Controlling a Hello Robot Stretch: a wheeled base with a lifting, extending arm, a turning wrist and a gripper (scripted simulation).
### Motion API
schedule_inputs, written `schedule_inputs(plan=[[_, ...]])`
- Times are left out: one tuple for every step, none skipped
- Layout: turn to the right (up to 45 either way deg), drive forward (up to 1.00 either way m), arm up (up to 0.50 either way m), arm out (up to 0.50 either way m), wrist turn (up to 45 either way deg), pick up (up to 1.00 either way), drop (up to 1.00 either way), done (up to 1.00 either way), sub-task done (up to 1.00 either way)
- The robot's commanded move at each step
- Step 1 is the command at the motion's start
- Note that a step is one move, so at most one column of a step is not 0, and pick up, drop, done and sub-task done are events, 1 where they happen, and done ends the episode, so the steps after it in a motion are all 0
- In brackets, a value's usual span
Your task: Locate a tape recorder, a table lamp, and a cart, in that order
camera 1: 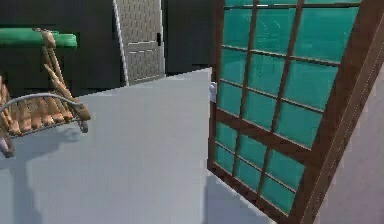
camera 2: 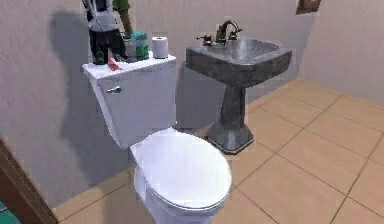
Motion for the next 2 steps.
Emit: schedule_inputs(plan=[[-45.0, 0.0, 0.0, 0.0, 0.0, 0.0, 0.0, 0.0, 0.0], [-3.0, 0.0, 0.0, 0.0, 0.0, 0.0, 0.0, 0.0, 0.0]])
